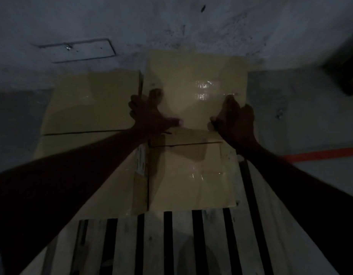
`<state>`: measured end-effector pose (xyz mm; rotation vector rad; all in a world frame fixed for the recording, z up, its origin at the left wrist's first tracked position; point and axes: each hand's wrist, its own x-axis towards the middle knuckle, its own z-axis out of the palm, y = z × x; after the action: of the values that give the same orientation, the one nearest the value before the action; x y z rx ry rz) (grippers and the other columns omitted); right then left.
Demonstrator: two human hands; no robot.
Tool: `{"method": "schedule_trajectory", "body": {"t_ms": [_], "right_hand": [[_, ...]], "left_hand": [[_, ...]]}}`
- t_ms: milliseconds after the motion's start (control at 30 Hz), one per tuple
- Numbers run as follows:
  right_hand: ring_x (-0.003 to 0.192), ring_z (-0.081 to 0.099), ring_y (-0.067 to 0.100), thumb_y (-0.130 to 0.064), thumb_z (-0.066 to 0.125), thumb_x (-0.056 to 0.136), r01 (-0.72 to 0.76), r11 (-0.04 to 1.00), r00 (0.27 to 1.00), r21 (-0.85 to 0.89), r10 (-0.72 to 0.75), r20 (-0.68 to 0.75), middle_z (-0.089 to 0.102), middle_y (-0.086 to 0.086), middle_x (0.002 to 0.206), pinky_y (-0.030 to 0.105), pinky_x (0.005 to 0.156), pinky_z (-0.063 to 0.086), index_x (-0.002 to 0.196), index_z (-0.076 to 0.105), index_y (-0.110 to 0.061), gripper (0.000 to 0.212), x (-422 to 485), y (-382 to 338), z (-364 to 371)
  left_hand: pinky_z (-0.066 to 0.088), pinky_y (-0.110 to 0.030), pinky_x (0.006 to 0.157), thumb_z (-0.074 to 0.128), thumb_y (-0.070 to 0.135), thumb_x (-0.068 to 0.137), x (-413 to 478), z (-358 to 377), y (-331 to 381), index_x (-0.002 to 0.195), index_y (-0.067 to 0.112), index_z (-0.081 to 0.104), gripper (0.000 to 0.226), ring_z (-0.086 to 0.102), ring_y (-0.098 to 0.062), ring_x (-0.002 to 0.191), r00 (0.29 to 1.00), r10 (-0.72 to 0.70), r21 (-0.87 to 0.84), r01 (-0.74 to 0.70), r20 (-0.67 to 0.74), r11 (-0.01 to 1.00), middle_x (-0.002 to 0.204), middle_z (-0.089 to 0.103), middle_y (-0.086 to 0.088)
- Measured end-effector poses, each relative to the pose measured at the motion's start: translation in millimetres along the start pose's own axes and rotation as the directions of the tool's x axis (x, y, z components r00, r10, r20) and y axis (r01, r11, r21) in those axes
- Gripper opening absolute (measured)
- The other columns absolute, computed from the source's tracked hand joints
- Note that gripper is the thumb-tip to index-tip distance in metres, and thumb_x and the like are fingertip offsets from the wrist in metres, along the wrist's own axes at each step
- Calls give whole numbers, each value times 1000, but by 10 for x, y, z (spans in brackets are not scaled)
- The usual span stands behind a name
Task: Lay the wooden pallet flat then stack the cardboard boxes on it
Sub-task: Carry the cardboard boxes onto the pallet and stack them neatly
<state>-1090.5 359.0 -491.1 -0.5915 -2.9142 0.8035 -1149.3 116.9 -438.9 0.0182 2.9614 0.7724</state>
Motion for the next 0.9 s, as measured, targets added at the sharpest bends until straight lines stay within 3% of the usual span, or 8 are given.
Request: {"method": "schedule_trajectory", "body": {"t_ms": [67,200,300,500,600,767,833,900], "right_hand": [[125,47,45,-68,58,83,52,998,998,-31,-52,23,53,21,138,48,108,39,146,40,-17,83,128,-63,48],[133,38,46,-74,42,86,53,997,997,-56,-50,52,43,27,145,47,112,31,151,41,-20,84,190,-19,190],[140,28,48,-64,44,95,101,992,990,-77,-93,102,38,31,149,51,115,24,152,41,-17,74,217,-47,119],[142,22,46,-59,54,95,118,990,980,-73,-104,170,25,30,154,48,117,23,156,31,-24,74,227,-86,-51],[143,19,50,-61,51,96,121,988,978,-98,-101,185,18,32,157,52,117,24,158,28,-24,75,218,-111,-30],[148,-4,56,-56,44,101,174,979,958,-103,-144,249,-10,37,160,54,120,9,161,19,-24,72,265,-50,88],[149,-10,51,-56,37,103,223,964,952,-144,-184,244,-12,34,161,58,120,5,161,15,-23,70,221,-29,63],[151,-6,47,-57,24,103,271,939,954,-214,-231,193,-5,30,164,61,120,6,161,13,-16,72,7,-22,45]], "left_hand": [[32,-46,108,90,68,50,90,32,-36,144,30,41,113,34,-39,127,999,-31,21,31,-10,999,136,32,-17],[32,-47,109,80,69,66,108,204,-133,145,25,44,98,34,-43,131,997,-42,113,35,67,993,140,33,-21],[34,-49,105,67,79,70,21,333,-199,142,20,49,94,37,-44,129,1000,5,215,-5,-1,977,138,37,-23],[36,-48,102,62,92,31,-21,220,-167,140,19,50,132,39,-42,125,1000,3,180,-6,19,984,134,40,-21],[34,-52,101,77,84,46,-71,243,-168,133,12,51,116,36,-43,126,992,86,336,-111,89,935,135,39,-23],[37,-52,104,69,43,87,-147,347,-206,139,-6,42,76,35,-45,136,948,275,474,-318,160,821,146,39,-30],[35,-53,105,70,31,88,-162,362,-214,146,-9,36,77,35,-47,137,945,280,481,-328,172,813,149,36,-32],[33,-54,107,75,33,85,-177,349,-187,149,-7,31,87,31,-46,141,955,216,457,-287,202,842,153,32,-29]]}}
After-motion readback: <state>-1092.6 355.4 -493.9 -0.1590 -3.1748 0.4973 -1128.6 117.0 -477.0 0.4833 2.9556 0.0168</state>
